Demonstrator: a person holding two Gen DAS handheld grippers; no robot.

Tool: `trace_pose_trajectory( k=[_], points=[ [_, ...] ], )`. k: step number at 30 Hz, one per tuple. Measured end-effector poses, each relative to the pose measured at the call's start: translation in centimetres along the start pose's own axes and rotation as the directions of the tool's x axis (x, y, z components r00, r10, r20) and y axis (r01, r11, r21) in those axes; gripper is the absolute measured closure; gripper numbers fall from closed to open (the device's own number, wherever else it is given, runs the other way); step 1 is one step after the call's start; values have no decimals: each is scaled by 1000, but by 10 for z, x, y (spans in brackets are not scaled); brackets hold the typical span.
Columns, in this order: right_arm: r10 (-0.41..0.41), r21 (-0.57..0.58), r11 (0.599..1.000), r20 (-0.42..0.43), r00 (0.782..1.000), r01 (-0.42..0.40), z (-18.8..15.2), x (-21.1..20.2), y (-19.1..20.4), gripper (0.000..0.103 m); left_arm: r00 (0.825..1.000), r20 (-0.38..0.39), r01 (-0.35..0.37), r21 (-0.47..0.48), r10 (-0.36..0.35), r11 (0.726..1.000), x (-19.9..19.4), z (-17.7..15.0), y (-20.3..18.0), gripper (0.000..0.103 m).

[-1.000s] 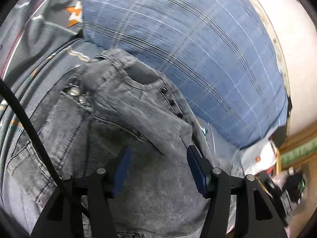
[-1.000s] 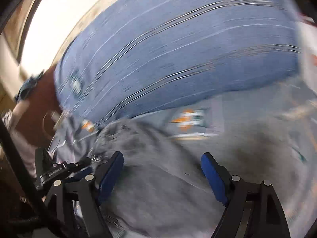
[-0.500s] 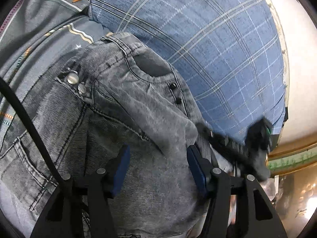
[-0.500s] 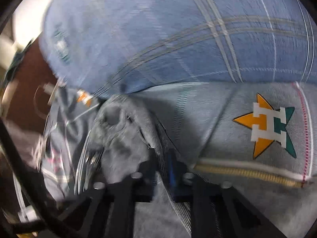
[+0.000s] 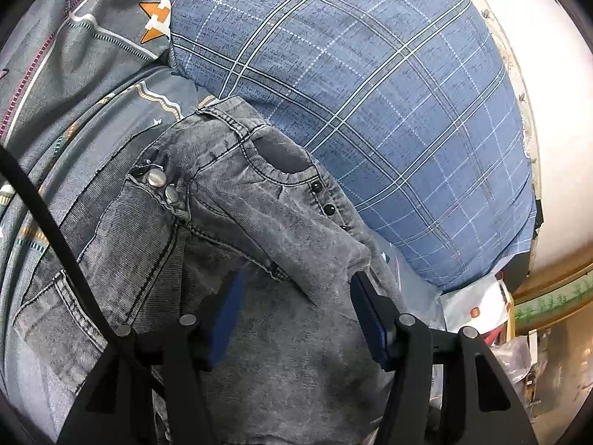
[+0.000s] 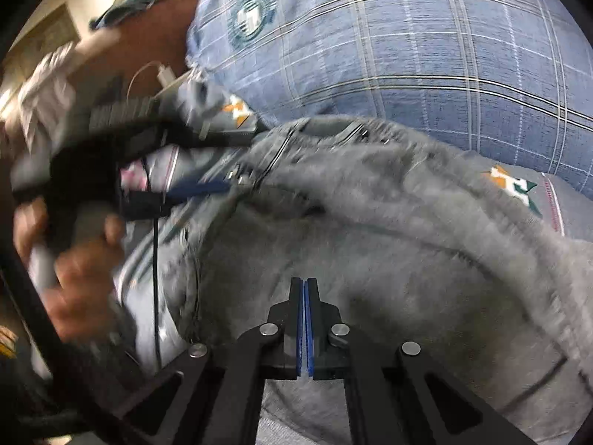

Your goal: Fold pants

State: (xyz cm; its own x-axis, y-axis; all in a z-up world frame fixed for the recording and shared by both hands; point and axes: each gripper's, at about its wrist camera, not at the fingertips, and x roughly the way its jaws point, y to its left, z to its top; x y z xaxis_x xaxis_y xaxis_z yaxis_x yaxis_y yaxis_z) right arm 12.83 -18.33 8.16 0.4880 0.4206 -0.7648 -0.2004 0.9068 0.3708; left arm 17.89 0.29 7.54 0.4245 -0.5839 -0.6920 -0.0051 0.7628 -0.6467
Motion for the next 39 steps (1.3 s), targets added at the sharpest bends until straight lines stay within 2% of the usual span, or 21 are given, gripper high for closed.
trace_pose_trajectory(
  k=[1,2,3,4,7,9,11,12,13,14,16,17,21,25,26,28,31,33,35,37,39],
  points=[
    [9,26,1000,6,1000,-9,11,-5,-10,84,1000,-5,-10,1,10,1000,3,1,1,42],
    [21,62,998,9,1000,-22,23,-6,-23,46,1000,-10,-21,-4,21,1000,7,1,2,42],
    [36,94,995,4,999,-36,37,-4,-36,24,999,-19,-30,-12,29,999,12,2,4,42],
    [41,123,992,15,999,-42,51,0,-52,8,999,-31,-33,-16,32,999,16,2,6,42],
    [-10,212,977,-22,1000,14,95,25,-96,8,998,-57,-34,-28,32,999,22,1,10,42],
    [23,299,954,-34,999,-12,116,44,-124,8,997,-74,-24,-39,21,999,25,1,11,42],
    [27,351,936,-105,994,11,134,74,-149,10,996,-86,-22,-29,20,999,27,1,9,42],
    [62,366,931,-147,987,-4,138,91,-156,13,996,-91,-21,-27,19,999,28,2,9,42],
    [106,378,925,-189,976,-28,139,108,-158,28,996,-93,-14,-30,11,999,28,2,8,42],
    [108,378,926,-215,971,-19,139,118,-158,63,996,-94,-9,-35,6,999,29,2,7,42],
    [68,351,936,-229,971,17,134,119,-145,91,996,-93,6,-47,-10,999,26,4,8,42],
    [61,331,944,-196,979,7,131,110,-134,96,996,-84,12,-55,-17,998,23,5,9,42],
    [5,162,987,-40,999,1,114,52,-63,97,999,-34,39,-88,-42,995,3,8,12,42],
    [-40,-23,999,50,998,41,61,13,11,97,995,60,80,-59,-77,995,-27,8,2,41],
    [-62,-48,997,64,996,65,46,9,22,97,994,77,80,-46,-76,996,-32,6,0,35],
    [-93,-75,992,76,993,99,14,12,37,97,995,76,70,-20,-68,997,-32,1,-3,33],
    [-52,1,999,41,998,52,-19,30,36,97,1000,17,25,43,-26,999,-15,-11,-13,33],
    [-37,-9,999,-12,999,37,-28,43,39,97,1000,-6,-10,96,10,995,-5,-19,-20,33],
    [-22,-23,1000,-49,999,21,-35,48,42,97,996,-3,-85,148,86,985,2,-26,-23,33],
    [4,-29,1000,-59,998,-6,-37,46,36,97,988,2,-154,181,156,971,10,-27,-22,33],
    [54,16,998,-76,996,-53,-35,47,23,97,964,26,-266,172,265,949,16,-24,-11,33]
  ],
)
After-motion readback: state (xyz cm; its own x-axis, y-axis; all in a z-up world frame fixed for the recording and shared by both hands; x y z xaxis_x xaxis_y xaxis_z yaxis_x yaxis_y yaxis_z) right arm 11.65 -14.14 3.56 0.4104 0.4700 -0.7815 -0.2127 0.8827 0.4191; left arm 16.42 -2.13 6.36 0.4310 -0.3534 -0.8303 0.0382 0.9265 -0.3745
